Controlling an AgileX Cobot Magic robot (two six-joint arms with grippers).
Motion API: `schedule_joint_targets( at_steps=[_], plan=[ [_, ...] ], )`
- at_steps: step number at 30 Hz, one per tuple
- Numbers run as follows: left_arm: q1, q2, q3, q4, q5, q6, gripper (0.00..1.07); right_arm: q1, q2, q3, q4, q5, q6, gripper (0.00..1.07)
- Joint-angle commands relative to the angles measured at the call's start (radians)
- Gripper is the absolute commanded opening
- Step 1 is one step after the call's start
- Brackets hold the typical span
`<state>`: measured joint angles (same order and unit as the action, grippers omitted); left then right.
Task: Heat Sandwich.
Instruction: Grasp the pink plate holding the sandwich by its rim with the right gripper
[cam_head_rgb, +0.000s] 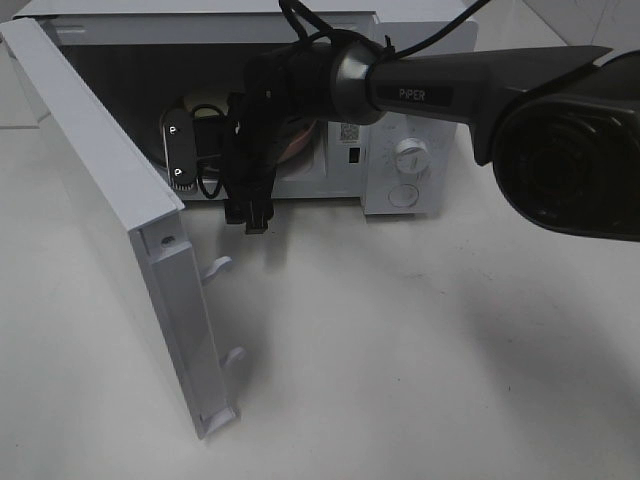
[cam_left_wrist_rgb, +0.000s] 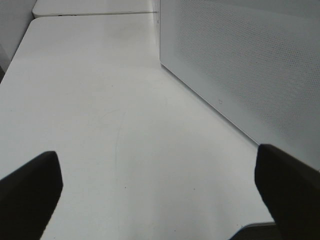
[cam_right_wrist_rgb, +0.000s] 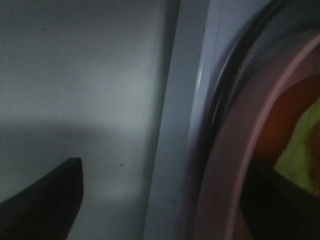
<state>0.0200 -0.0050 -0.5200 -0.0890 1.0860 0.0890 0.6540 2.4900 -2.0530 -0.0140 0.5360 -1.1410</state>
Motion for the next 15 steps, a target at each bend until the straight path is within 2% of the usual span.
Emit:
schedule_joint_targets(
  at_steps=[1, 11, 13, 15],
  plan=[
    [-0.002, -0.016, 0.003, -0.001, -0.010, -0.001, 0.98, 0.000, 0.007, -0.005, 0.037, 0.021, -0.003, 0.78],
    [-0.002, -0.016, 0.003, 0.004, -0.010, -0.001, 0.98, -0.023, 0.008, -0.005, 0.112, 0.109, 0.017, 0.76],
    [-0.002, -0.016, 0.003, 0.004, -0.010, -0.001, 0.98, -0.023, 0.008, -0.005, 0.111, 0.126, 0.020, 0.70],
    [-0.002, -0.016, 0.003, 0.004, -0.010, -0.001, 0.98, -0.023, 0.006, -0.005, 0.111, 0.153, 0.020, 0.59]
  ],
)
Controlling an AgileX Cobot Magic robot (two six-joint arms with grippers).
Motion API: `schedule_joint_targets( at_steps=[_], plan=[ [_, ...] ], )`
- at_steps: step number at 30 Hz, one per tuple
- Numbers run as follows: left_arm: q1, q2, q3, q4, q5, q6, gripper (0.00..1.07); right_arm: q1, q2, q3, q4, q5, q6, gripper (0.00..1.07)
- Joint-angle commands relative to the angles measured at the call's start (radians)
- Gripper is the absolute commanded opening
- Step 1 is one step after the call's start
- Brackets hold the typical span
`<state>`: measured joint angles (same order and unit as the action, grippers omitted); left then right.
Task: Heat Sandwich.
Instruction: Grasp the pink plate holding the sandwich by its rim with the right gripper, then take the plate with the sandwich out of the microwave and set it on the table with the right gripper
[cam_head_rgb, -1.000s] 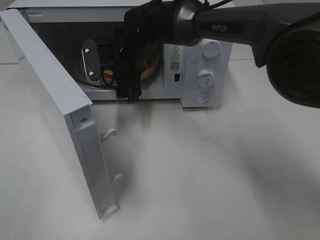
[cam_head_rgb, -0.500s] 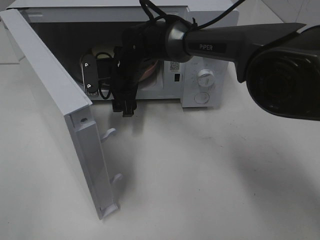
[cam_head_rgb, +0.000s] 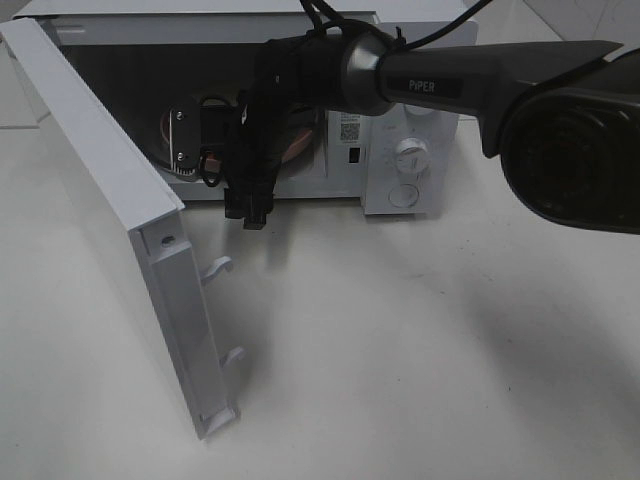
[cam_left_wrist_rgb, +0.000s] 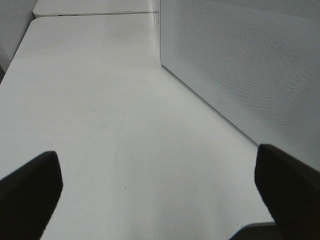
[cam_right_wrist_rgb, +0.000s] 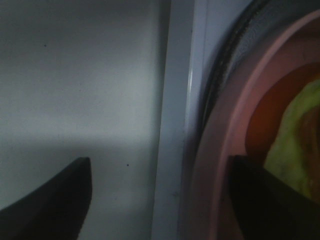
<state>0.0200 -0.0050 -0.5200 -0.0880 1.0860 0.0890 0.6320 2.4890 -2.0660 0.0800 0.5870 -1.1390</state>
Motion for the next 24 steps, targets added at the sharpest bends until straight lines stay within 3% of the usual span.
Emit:
schedule_joint_targets(
  at_steps=[1, 2, 5, 6, 7, 24],
  plan=[
    [-0.002, -0.016, 0.003, 0.003, -0.010, -0.001, 0.98, -0.001, 0.007, 0.008, 0.017, 0.102, 0.018, 0.59],
    [-0.002, -0.016, 0.003, 0.003, -0.010, -0.001, 0.98, -0.001, 0.006, 0.008, 0.016, 0.109, 0.018, 0.44],
    [-0.002, -0.016, 0.003, 0.003, -0.010, -0.001, 0.98, -0.001, 0.001, 0.008, 0.013, 0.135, 0.018, 0.17],
    [-0.002, -0.016, 0.003, 0.003, -0.010, -0.001, 0.98, -0.001, 0.001, 0.008, 0.013, 0.135, 0.018, 0.17],
    [-0.002, -0.016, 0.003, 0.003, -0.010, -0.001, 0.98, -0.001, 0.001, 0.008, 0.013, 0.139, 0.018, 0.00],
    [-0.002, -0.016, 0.003, 0.003, -0.010, -0.001, 0.98, -0.009, -0.019, 0.008, 0.005, 0.250, 0.009, 0.00]
  ],
)
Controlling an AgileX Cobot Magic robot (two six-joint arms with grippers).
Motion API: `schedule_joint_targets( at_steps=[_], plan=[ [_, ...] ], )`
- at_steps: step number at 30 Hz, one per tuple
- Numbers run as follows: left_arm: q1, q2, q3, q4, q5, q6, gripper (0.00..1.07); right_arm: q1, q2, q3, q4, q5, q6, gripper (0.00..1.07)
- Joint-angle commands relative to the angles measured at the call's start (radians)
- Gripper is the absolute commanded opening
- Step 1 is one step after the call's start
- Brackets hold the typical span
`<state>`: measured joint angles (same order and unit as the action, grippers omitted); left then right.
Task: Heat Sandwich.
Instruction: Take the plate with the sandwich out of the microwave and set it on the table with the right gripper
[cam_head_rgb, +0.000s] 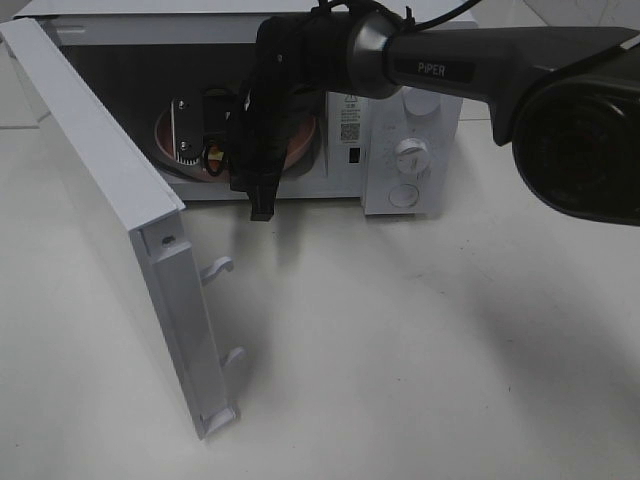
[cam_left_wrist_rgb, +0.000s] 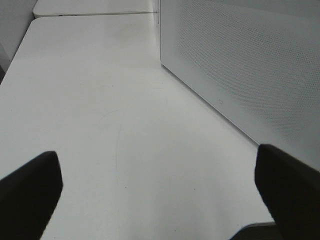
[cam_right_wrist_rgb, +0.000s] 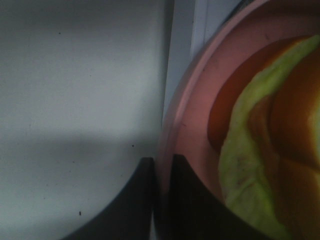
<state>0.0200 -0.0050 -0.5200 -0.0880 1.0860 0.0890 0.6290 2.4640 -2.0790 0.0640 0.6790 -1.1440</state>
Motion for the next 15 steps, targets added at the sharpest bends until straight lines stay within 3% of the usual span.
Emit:
schedule_joint_targets(
  at_steps=[1, 8, 15],
  plan=[
    [-0.002, -0.016, 0.003, 0.003, -0.010, -0.001, 0.98, -0.006, -0.002, 0.021, 0.021, 0.159, 0.014, 0.00],
    [-0.002, -0.016, 0.003, 0.003, -0.010, -0.001, 0.98, -0.007, -0.036, 0.022, 0.018, 0.189, -0.008, 0.00],
    [-0.002, -0.016, 0.003, 0.003, -0.010, -0.001, 0.98, -0.009, -0.119, 0.129, 0.022, 0.149, -0.100, 0.00]
  ],
)
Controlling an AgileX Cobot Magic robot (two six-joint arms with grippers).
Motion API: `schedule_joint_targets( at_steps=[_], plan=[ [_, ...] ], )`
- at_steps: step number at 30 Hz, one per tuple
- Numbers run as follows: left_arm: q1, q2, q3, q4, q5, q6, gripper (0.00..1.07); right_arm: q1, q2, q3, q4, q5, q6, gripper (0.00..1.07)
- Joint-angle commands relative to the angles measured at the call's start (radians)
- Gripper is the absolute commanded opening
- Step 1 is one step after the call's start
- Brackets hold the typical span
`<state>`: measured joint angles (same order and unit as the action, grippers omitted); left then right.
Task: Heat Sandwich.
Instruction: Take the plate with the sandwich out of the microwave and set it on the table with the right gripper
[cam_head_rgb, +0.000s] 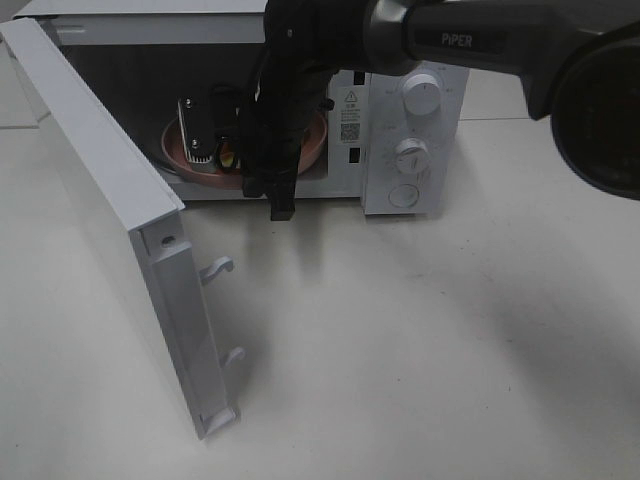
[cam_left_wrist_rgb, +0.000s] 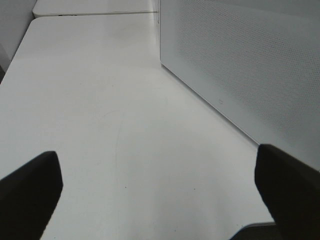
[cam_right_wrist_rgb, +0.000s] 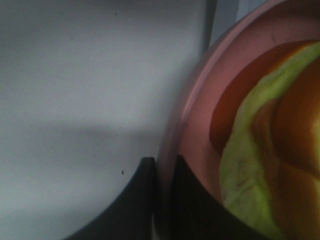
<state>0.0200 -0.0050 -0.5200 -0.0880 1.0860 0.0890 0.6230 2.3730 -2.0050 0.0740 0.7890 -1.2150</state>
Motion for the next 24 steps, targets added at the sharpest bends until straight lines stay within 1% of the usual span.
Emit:
schedule_joint_targets(
  at_steps=[1, 2, 3, 5, 7, 8, 10, 12, 13, 14, 15, 19, 20, 22, 24],
  plan=[
    [-0.002, -0.016, 0.003, 0.003, -0.010, -0.001, 0.98, -0.003, -0.040, 0.071, 0.012, 0.028, -0.036, 0.00],
    [-0.002, -0.016, 0.003, 0.003, -0.010, -0.001, 0.98, -0.003, -0.057, 0.094, 0.012, 0.009, -0.047, 0.00],
    [-0.002, -0.016, 0.003, 0.003, -0.010, -0.001, 0.98, -0.003, -0.084, 0.138, 0.013, -0.026, -0.062, 0.00],
    [-0.002, -0.016, 0.003, 0.003, -0.010, -0.001, 0.98, -0.003, -0.099, 0.153, 0.013, -0.040, -0.067, 0.00],
    [-0.002, -0.016, 0.003, 0.003, -0.010, -0.001, 0.98, -0.003, -0.130, 0.191, 0.016, -0.062, -0.087, 0.00],
    [-0.002, -0.016, 0.003, 0.003, -0.010, -0.001, 0.98, -0.003, -0.159, 0.231, 0.016, -0.084, -0.115, 0.00],
    [-0.002, -0.016, 0.003, 0.003, -0.010, -0.001, 0.98, -0.003, -0.172, 0.248, 0.016, -0.095, -0.126, 0.00],
    [-0.002, -0.016, 0.003, 0.003, -0.010, -0.001, 0.98, -0.003, -0.203, 0.292, 0.024, -0.122, -0.153, 0.00],
    [-0.002, -0.016, 0.003, 0.003, -0.010, -0.001, 0.98, -0.010, -0.232, 0.333, 0.042, -0.144, -0.182, 0.00],
    [-0.002, -0.016, 0.003, 0.003, -0.010, -0.001, 0.98, -0.015, -0.246, 0.351, 0.059, -0.153, -0.204, 0.00],
    [-0.002, -0.016, 0.003, 0.003, -0.010, -0.001, 0.98, -0.015, -0.246, 0.351, 0.059, -0.153, -0.204, 0.00],
    [-0.002, -0.016, 0.003, 0.003, -0.010, -0.001, 0.98, -0.035, -0.306, 0.437, 0.137, -0.165, -0.344, 0.00],
    [-0.002, -0.016, 0.003, 0.003, -0.010, -0.001, 0.98, -0.035, -0.306, 0.437, 0.137, -0.165, -0.344, 0.00],
    [-0.002, -0.016, 0.003, 0.003, -0.010, -0.001, 0.98, -0.049, -0.350, 0.494, 0.177, -0.176, -0.452, 0.00],
    [-0.002, -0.016, 0.003, 0.003, -0.010, -0.001, 0.98, -0.050, -0.363, 0.508, 0.184, -0.180, -0.474, 0.00]
  ],
)
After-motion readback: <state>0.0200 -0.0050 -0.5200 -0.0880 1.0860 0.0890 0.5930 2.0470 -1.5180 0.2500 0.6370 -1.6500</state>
